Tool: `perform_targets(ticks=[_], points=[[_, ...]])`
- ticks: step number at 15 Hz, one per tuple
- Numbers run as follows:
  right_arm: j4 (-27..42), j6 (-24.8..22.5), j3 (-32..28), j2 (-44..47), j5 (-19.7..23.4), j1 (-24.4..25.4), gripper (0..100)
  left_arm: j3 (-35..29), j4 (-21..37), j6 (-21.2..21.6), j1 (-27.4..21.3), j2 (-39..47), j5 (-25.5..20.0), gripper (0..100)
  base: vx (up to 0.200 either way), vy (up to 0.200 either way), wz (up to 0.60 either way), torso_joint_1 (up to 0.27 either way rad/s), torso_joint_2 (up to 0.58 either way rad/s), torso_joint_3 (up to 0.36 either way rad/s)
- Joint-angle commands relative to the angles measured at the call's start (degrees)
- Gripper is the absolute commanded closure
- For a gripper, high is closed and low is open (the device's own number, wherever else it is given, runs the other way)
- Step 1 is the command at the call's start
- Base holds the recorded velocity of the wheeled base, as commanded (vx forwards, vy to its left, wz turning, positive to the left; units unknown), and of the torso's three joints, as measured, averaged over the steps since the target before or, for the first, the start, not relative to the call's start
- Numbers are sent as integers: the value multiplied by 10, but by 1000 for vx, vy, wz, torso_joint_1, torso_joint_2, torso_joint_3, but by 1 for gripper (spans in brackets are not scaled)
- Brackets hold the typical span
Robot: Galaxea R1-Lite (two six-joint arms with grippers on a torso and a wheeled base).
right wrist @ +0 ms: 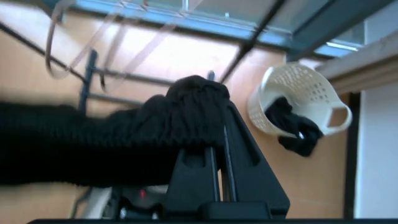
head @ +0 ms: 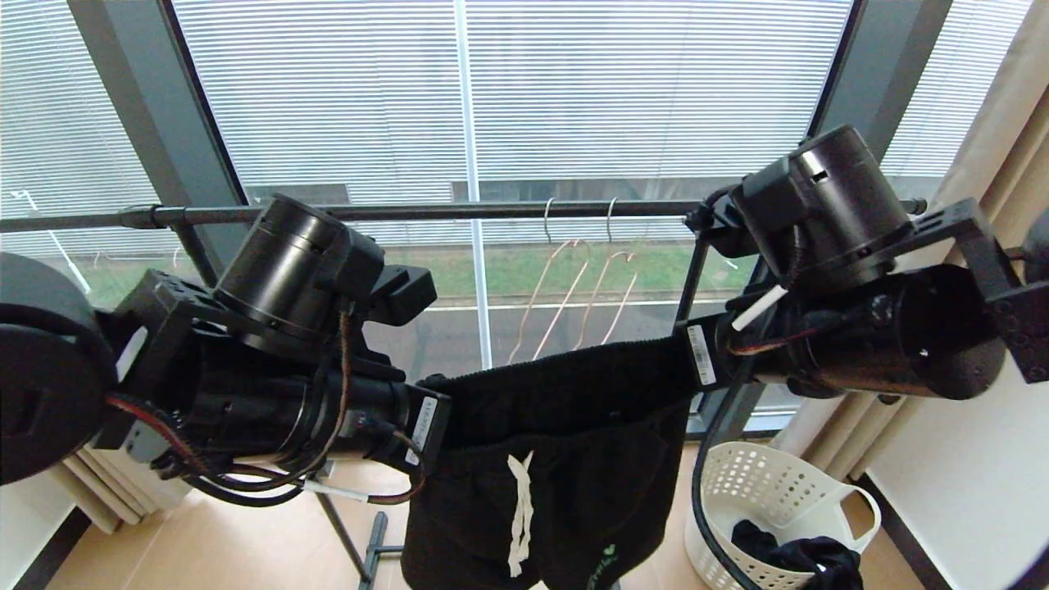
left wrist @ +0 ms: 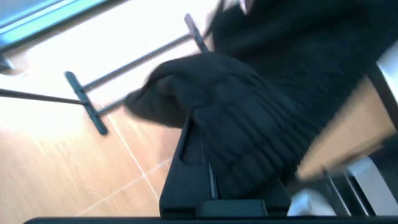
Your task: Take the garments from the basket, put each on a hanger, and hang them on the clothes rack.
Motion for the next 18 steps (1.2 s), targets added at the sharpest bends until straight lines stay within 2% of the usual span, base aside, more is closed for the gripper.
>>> perform_targets(ticks=[1,2,3,6,11,18], points=[[-1,1,54,-67,-1,10,100,-26,-14,-1,7,59,13,100,0,0,0,0,0,0],[-1,1,54,-67,-1,10,100,-26,-14,-1,7,59,13,100,0,0,0,0,0,0],[-2,2,101,-95,-1,36,100,-57,-26,-1,3,81,14,100,0,0,0,0,0,0],[-5,4,134,-106,0,45,100,-87,-26,-1,-8,85,16,100,0,0,0,0,0,0],[-7,7,201,-133,1,34,100,-67,-25,-1,-43,82,23,100,0,0,0,0,0,0],[-5,12,221,-130,0,17,100,-38,-26,5,-57,84,38,100,0,0,0,0,0,0]])
